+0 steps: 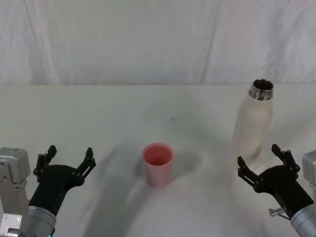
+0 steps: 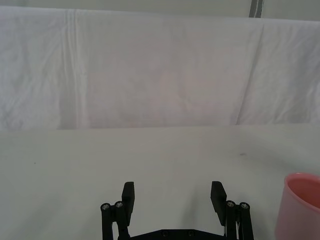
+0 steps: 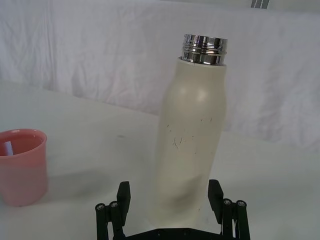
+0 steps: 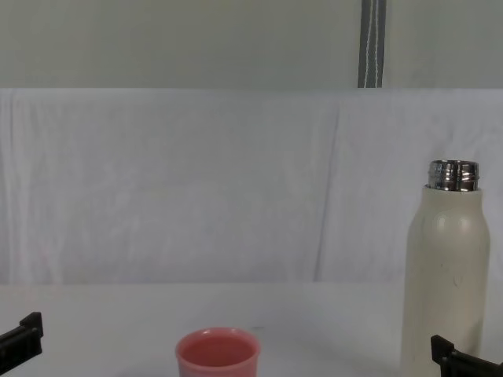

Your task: Grasp the thermos with one hand and pour water into the cup lid.

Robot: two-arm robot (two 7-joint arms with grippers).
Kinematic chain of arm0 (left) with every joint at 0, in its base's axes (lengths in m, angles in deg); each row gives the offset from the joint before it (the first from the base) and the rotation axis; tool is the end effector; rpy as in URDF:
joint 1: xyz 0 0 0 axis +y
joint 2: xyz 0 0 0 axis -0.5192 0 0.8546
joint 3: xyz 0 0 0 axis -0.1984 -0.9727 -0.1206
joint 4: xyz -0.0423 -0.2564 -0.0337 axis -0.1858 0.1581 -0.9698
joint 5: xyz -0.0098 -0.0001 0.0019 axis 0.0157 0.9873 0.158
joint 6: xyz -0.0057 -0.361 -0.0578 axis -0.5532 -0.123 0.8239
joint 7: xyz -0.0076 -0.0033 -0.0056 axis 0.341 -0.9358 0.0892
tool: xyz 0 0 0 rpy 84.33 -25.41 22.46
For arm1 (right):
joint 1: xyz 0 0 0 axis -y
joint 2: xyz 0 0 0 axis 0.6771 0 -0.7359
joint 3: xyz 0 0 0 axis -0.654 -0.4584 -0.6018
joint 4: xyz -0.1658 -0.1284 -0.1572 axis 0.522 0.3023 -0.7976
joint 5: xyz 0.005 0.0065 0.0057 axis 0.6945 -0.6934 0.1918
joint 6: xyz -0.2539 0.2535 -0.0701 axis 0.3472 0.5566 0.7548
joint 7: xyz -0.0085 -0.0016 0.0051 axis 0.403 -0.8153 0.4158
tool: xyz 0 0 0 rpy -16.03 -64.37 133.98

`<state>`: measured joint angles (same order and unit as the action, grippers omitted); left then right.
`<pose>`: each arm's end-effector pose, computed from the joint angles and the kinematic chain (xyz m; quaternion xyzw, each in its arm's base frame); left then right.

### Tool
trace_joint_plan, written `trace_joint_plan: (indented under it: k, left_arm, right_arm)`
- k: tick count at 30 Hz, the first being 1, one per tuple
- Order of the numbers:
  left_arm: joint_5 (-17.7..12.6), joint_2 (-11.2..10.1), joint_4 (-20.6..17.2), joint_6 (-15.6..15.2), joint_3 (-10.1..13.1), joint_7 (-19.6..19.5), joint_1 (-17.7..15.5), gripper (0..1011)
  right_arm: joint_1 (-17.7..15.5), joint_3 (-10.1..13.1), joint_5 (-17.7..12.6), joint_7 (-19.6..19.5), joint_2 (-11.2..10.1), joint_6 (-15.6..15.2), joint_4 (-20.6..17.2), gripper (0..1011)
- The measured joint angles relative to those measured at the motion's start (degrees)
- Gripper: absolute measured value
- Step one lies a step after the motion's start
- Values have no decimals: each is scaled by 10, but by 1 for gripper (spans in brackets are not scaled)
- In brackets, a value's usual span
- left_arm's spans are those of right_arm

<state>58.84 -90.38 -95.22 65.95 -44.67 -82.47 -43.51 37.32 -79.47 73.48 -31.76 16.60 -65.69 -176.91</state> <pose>0.3167 0.0249 -0.2590 -0.0175 0.0064 0.6616 0.7496 0.3334 0.0243 -0.2669 -0.0312 -0.0529 -0.5654 0.8225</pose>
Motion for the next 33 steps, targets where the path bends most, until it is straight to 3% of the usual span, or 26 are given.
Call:
trace_joint_plan:
  k: [33]
  left_arm:
    - [0,0,0,0,0,0,0,1001]
  right_arm:
    - [0,0,0,-1,-1,0,-1,1003]
